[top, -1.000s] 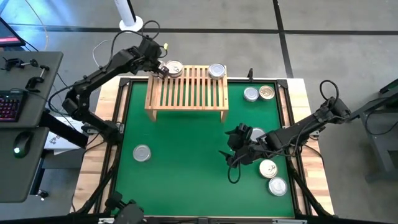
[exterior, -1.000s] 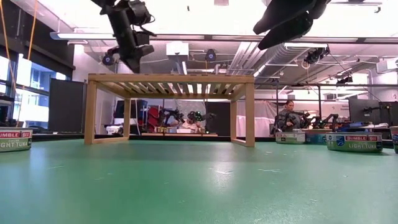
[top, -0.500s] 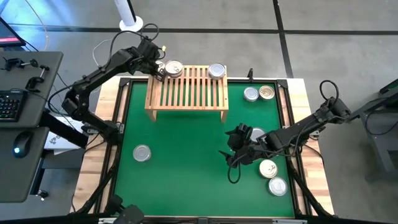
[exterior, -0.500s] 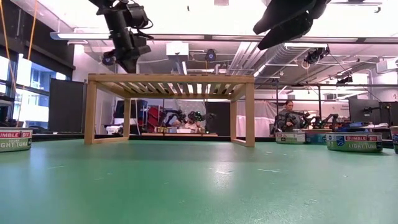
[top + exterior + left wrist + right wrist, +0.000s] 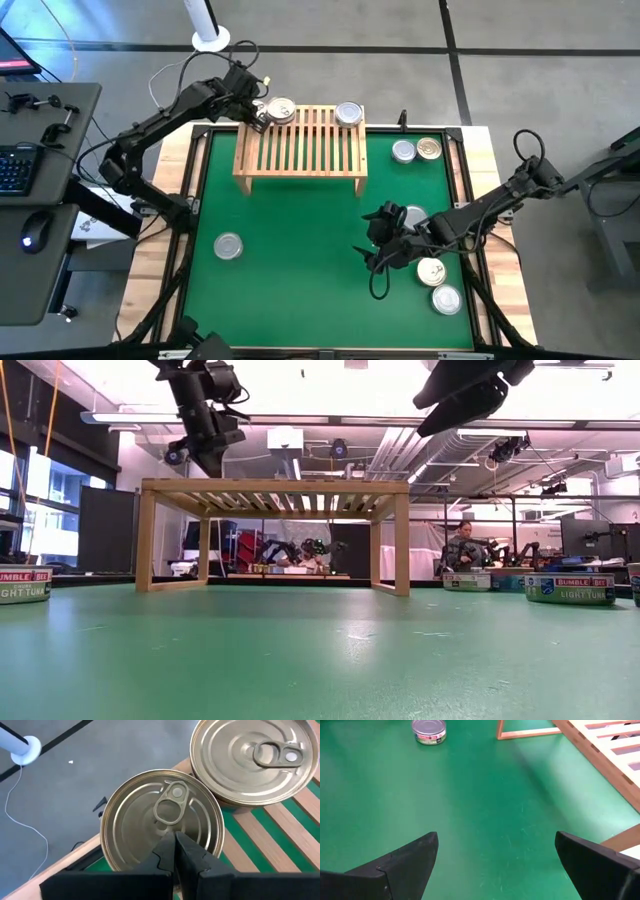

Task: Stack canned seafood by type on shelf
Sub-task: Adjust the left blue pink tuna can on the shelf, then put the green white tuna can on the shelf

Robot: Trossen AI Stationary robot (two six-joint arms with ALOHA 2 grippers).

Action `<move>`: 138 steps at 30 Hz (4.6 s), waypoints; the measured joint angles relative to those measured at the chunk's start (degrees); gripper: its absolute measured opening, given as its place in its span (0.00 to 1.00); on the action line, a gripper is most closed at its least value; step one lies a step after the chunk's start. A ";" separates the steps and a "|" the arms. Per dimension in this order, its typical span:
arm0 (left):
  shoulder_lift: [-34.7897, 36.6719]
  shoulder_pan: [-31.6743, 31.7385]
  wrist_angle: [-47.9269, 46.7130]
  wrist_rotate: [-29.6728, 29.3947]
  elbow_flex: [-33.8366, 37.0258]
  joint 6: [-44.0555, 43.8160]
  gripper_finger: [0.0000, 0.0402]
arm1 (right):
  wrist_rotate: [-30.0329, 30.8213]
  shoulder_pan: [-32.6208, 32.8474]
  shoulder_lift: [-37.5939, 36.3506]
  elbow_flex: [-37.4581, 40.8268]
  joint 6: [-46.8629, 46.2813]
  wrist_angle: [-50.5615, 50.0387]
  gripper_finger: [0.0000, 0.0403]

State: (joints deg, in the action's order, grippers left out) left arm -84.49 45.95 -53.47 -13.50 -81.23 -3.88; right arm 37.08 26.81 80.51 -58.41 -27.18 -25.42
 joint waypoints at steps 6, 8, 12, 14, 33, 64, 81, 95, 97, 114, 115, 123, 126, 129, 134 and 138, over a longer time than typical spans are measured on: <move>4.57 -0.14 -0.52 -0.36 0.00 0.00 0.00 | 4.94 1.14 0.00 4.94 0.50 6.58 0.98; 6.75 -0.92 -0.74 -0.54 0.00 0.01 0.00 | 5.72 1.53 0.00 8.04 0.53 10.94 0.98; 11.70 -5.34 -2.00 -0.56 0.00 1.64 0.00 | 4.51 2.30 0.00 13.76 0.20 19.50 0.98; 14.01 -9.48 -2.89 -0.58 0.00 1.53 0.00 | 4.45 3.39 0.02 15.63 1.64 23.76 0.98; 19.06 -68.26 20.70 -20.11 23.96 -19.95 0.00 | -3.58 10.72 -0.31 7.04 -27.51 -33.17 0.98; -0.63 -79.22 49.15 -26.00 28.96 -20.08 0.00 | -20.91 -2.22 -15.24 33.46 -4.29 42.36 0.98; -16.91 -68.93 67.34 -13.23 28.95 -22.66 0.00 | -5.55 9.46 -6.57 33.42 -7.54 24.86 0.98; -31.29 -60.25 84.19 6.24 27.63 -24.78 0.00 | -8.23 6.05 17.14 33.42 4.00 58.64 0.98; -32.55 -60.08 84.28 7.28 26.76 -25.43 0.00 | -9.18 4.68 19.99 33.42 6.20 64.94 0.98; -33.11 -60.46 81.56 7.81 26.36 -25.49 0.00 | -13.35 1.58 29.31 30.60 8.54 78.27 0.93; -32.88 -60.49 81.18 7.70 26.36 -25.49 0.00 | -13.09 1.80 29.31 30.60 8.32 78.24 0.92; -27.36 -61.63 67.74 2.36 25.73 -25.70 0.00 | -7.64 4.93 27.71 30.10 2.96 74.87 0.92; -23.89 -62.91 60.13 -1.31 25.74 -26.59 0.00 | -7.58 6.25 26.70 30.08 1.93 74.15 0.92; -20.05 -64.75 53.11 -4.91 25.83 -28.16 0.00 | -7.78 7.09 24.54 29.92 1.93 73.69 0.92; -14.05 -70.22 44.78 -15.07 25.86 -31.95 0.00 | -8.02 7.17 17.75 26.61 5.23 67.49 0.91; -11.07 -74.87 42.72 -19.64 27.34 -37.59 0.00 | -9.38 4.02 9.59 20.09 9.04 52.50 0.91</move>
State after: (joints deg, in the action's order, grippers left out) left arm -95.57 -28.91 -10.75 -33.14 -53.89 -41.47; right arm 27.70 30.83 90.10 -38.32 -18.14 27.08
